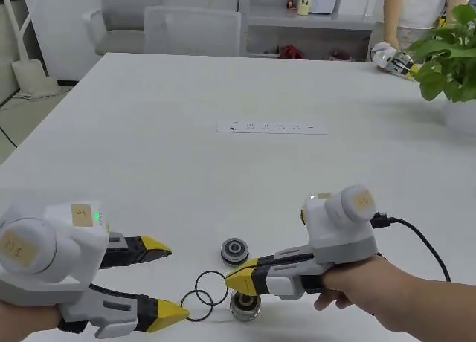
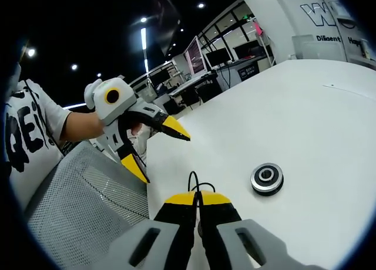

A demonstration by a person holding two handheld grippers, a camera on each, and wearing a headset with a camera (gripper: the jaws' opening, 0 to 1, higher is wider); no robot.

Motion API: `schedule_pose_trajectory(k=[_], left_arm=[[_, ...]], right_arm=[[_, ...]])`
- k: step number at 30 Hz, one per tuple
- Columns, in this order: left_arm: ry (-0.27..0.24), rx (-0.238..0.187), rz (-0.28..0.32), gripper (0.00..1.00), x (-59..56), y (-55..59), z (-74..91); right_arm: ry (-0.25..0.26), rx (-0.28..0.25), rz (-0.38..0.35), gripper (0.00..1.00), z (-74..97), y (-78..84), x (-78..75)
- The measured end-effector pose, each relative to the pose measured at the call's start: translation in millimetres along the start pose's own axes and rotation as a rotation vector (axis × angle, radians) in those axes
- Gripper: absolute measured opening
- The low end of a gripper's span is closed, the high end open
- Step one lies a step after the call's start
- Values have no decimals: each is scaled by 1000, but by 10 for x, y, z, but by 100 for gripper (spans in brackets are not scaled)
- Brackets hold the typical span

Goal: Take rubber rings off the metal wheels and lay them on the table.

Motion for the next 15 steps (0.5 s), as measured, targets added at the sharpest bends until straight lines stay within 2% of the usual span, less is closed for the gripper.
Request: schedule_pose_trajectory(k=[15], left_arm=[[-23,6,9,53,52,64,69]], right_arm=[[-16,29,-9,0,-197,40,17]])
Point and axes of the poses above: the centre of the closed fingertips' face, and the gripper's own axes: z roughly backward along the fingers, x roughly to its left, y roughly out of its underside, the point moved 6 cm from there along z, roughly backward along the fingers, and after that the axes turned 12 degrees about z, right-handed, at the moved point
